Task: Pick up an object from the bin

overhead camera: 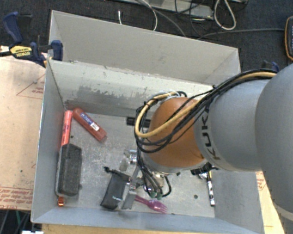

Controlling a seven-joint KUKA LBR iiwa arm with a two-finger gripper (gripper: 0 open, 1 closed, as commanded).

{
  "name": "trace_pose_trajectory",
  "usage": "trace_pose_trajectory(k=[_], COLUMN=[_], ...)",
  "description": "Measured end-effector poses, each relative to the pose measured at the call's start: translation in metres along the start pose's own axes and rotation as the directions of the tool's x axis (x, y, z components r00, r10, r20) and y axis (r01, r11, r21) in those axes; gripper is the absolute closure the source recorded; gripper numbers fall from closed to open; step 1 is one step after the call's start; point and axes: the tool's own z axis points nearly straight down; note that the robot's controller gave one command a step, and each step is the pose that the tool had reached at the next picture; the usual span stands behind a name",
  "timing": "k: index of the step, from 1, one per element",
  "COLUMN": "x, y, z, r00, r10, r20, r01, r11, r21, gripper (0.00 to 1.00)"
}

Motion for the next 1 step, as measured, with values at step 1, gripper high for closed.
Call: trace_pose_trajectory(k=[1], x=[0.0012], y=[-0.0545], z=[-0.0203], r00=[0.995], r10=[-0.097], r20=[-0.005], r01=[0.097], r11=[0.995], r21=[0.008], gripper=[1.0])
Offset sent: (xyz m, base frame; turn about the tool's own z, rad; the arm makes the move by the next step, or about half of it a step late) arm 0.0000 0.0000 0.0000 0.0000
